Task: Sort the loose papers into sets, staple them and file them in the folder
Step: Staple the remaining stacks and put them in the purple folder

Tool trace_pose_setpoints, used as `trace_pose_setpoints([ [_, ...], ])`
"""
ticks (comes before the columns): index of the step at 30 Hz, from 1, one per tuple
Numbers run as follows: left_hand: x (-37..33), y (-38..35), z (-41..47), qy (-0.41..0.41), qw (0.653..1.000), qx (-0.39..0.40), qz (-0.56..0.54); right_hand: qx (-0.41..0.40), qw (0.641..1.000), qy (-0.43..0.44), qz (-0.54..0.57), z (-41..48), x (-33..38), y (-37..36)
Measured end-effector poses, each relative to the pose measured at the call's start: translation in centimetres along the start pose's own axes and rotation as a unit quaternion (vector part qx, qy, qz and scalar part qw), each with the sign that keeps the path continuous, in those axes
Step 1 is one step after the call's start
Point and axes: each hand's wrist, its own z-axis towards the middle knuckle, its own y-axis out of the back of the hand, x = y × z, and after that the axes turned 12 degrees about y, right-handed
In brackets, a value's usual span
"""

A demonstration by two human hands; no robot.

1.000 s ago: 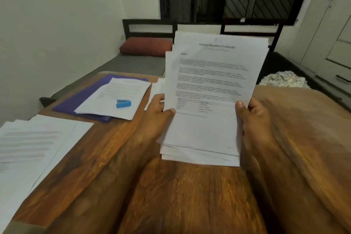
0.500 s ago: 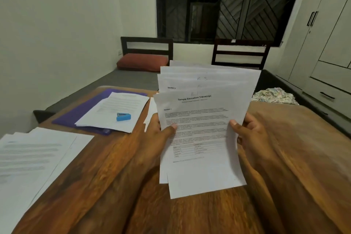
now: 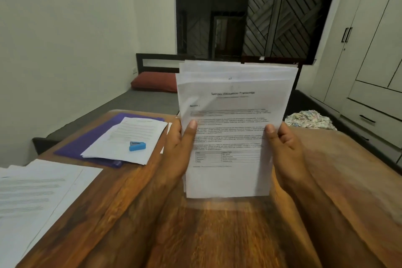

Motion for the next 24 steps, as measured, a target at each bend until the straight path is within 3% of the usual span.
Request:
trace_pose_setpoints([
  [3,1.0,0.2,-0.3,0.006,0.999,0.029,-0.017,-0.028,0.999,0.017,-0.007,-0.2,-0.4,-0.6],
  [8,6.4,1.4,-1.5,0.058,0.995,0.009,0.080,-0.065,0.998,-0.011,-0.015,-1.6,-2.3,-0.9],
  [11,8.0,1.2,-2.3,0.081,0.995,0.021,0.046,-0.073,0.997,-0.022,-0.021,-1.9,-2.9,-1.2],
  [24,9.5,2.0,-2.0,0.095,0.990,0.016,0.102,0.013,0.993,-0.118,0.003,-4.3,-6.3,0.3],
])
